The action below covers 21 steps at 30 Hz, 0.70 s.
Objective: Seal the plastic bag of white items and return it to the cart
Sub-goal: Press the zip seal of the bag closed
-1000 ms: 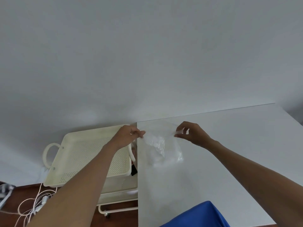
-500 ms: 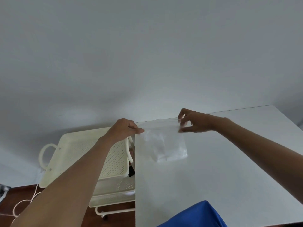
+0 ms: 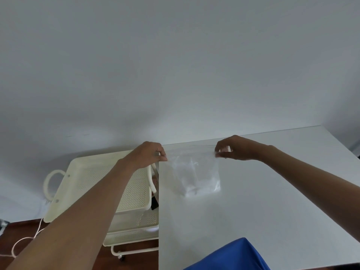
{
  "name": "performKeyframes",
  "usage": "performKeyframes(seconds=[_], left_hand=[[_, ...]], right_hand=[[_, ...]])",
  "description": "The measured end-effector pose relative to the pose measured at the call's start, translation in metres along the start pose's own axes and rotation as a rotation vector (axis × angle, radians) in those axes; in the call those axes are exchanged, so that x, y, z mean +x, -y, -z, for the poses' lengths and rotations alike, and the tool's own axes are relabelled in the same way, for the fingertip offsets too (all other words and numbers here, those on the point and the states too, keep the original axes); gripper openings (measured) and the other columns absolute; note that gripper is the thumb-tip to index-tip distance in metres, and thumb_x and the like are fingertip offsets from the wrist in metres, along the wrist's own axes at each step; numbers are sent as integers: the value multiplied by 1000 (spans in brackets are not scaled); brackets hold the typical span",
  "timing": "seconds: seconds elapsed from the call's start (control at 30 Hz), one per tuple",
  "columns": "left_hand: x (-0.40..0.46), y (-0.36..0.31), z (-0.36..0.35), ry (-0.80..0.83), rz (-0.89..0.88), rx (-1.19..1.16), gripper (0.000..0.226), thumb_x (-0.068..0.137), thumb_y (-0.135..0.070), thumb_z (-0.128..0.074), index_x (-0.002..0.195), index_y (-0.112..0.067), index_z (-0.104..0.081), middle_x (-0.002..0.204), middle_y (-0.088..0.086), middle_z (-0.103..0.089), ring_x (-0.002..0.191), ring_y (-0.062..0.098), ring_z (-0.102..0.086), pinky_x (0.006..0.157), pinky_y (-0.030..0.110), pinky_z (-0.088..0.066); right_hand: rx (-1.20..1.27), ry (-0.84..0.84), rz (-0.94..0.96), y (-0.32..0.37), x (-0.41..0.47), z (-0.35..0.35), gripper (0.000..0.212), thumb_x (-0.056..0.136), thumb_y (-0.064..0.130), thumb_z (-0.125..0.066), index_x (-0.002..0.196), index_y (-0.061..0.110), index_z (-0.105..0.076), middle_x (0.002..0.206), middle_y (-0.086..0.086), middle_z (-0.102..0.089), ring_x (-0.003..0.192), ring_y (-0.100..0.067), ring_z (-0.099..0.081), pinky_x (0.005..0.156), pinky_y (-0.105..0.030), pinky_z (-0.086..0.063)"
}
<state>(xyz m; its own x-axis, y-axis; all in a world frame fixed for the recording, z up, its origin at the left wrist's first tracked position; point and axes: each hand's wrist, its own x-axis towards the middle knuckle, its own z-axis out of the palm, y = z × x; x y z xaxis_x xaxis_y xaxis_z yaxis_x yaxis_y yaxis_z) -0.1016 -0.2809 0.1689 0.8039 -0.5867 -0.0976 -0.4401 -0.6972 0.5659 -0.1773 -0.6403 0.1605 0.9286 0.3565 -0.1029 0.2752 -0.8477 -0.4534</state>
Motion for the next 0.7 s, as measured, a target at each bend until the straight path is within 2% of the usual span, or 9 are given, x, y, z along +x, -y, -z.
performKeyframes(seconds=[0.17,0.33,0.4,0.47,0.6,0.7], left_hand=[[8,-13,16,61,-81,179,17,87,-28,-78,93,-12,-75,98,-4,-74,95,15,-67,86,34,-52],[11,-12,33,86,-108,289,19,91,-34,-72,95,-16,-73,96,-10,-71,89,12,-62,81,32,-48],[11,-10,36,44,-116,251,18,92,-34,-71,95,-16,-74,97,-10,-72,84,8,-60,77,27,-45],[10,-10,37,2,-114,206,17,92,-33,-71,96,-16,-75,100,-10,-73,81,-2,-58,74,19,-42],[12,-13,30,-11,-122,170,17,92,-29,-72,98,-14,-76,104,-7,-74,91,1,-59,75,12,-38],[11,-14,24,-14,-102,143,16,93,-28,-71,99,-13,-76,104,-6,-74,86,-7,-57,73,10,-36]], right_hand=[[-70,96,-2,1,4,17,17,84,48,-80,89,33,-74,91,14,-58,86,0,-59,73,-17,-43],[30,-85,122,7,9,26,15,76,36,-89,85,29,-79,102,18,-50,94,-4,-56,74,-13,-46],[66,-102,165,8,10,28,12,79,33,-88,84,24,-81,110,16,-53,98,3,-52,76,-8,-43],[29,-17,149,10,11,30,13,85,33,-83,85,20,-81,117,16,-55,104,9,-47,80,-9,-42],[-126,233,95,17,13,28,18,96,35,-71,92,21,-81,131,18,-52,117,-9,-44,91,-27,-47],[-143,334,79,23,10,26,23,102,39,-61,98,28,-81,138,20,-50,119,-9,-43,97,-31,-46]])
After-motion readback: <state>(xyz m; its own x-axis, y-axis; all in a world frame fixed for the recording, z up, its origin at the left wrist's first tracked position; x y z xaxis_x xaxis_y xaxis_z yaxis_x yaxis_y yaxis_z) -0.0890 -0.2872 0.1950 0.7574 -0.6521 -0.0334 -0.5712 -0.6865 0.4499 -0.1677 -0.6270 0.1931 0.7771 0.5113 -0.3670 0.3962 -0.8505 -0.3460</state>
